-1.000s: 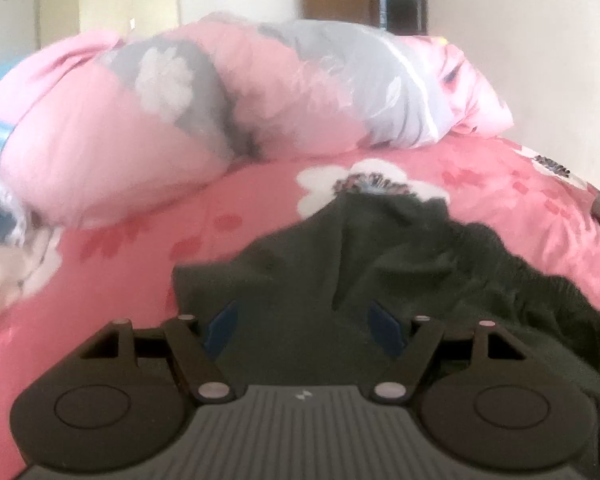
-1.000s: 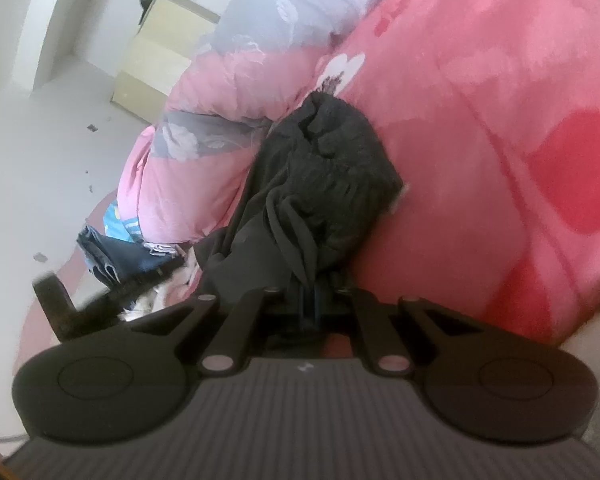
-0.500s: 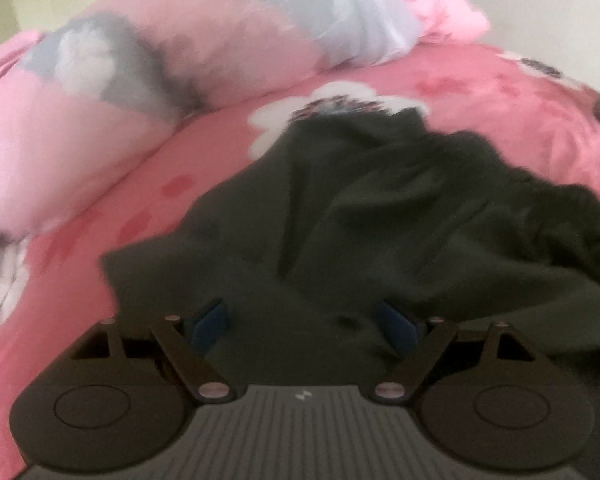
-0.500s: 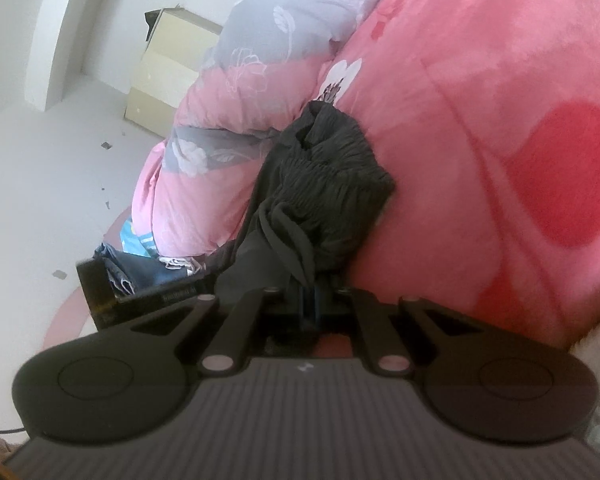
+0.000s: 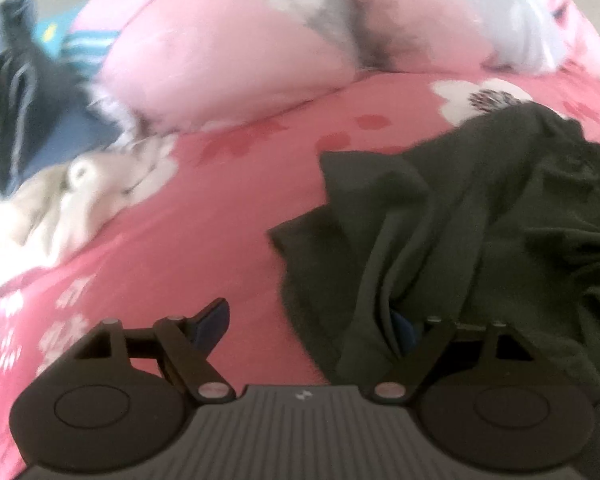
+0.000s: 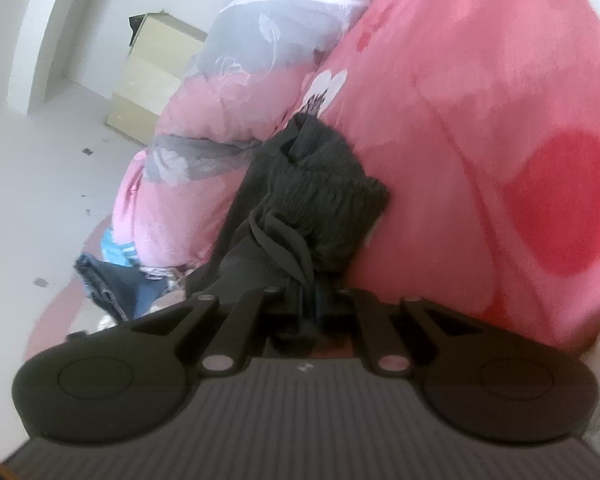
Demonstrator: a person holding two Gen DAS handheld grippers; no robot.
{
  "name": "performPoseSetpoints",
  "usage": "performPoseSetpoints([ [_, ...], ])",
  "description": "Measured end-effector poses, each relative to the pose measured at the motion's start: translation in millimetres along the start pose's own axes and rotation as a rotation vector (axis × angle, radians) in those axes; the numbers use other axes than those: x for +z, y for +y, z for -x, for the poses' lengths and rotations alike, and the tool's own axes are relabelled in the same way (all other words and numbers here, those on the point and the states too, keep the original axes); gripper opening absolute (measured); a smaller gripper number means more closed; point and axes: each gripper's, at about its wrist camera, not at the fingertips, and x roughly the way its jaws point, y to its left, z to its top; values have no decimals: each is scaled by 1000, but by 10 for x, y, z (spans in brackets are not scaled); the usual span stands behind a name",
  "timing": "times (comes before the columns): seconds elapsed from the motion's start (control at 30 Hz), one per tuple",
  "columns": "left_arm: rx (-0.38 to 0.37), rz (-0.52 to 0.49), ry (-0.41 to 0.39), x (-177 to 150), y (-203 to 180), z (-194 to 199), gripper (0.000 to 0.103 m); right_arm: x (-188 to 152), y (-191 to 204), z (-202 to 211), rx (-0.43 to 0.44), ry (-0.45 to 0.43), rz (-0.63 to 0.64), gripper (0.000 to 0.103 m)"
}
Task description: Fold clothes
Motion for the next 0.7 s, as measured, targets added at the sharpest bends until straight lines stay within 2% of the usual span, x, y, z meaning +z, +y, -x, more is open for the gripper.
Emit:
performPoseSetpoints([
  [0.2,21,29,-29,-35,165,113,83,245,158,-78,-98,-81,141,6],
  [0.27,29,42,-32,-36,200,136,83,334,135,-101,-121,-105,152,6],
  [0.43,24,71,-38,-37,351,231,86,437,-126,-123,-125,-124,33,9],
  [0.53,39,80,-48,-22,410,306,87,474,-271,-102,-110,-139,-51,21],
  [0.7,34,104,-48,5,485,390,88,498,-378,-81,-73,-161,-118,26],
])
